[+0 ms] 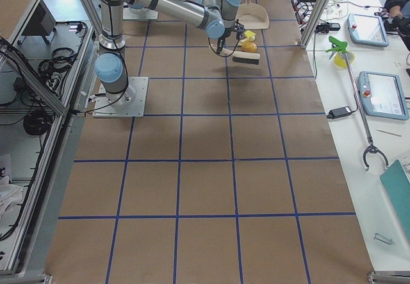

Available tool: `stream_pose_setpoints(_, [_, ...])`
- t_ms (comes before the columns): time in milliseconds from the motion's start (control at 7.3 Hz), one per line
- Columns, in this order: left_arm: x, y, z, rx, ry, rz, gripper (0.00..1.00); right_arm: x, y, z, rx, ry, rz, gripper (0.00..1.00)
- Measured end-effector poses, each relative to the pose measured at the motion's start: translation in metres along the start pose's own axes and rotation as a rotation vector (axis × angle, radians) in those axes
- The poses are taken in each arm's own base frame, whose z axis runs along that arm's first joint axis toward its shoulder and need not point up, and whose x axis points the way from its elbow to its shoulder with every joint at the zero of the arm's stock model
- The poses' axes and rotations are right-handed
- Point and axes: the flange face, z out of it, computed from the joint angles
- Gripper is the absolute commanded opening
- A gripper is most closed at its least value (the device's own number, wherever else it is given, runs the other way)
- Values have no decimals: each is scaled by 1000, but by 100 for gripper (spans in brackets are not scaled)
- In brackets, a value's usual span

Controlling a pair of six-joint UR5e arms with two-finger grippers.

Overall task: Sweep and dump trash into bin
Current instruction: 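Lift the brush with the right gripper and carry it behind the debris, then sweep the yellow sponge toward the dustpan with the right gripper's brush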

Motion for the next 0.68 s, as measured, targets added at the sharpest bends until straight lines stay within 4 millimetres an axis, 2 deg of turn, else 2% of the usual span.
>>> stream_pose_setpoints(411, [-2,1,-2,-1,-4,2,0,-31,12,21,-33,-10,29,0])
stream_pose_setpoints(685, [-2,1,-3,-1,-7,2,0,-50,7,27,-26,-12,37,0])
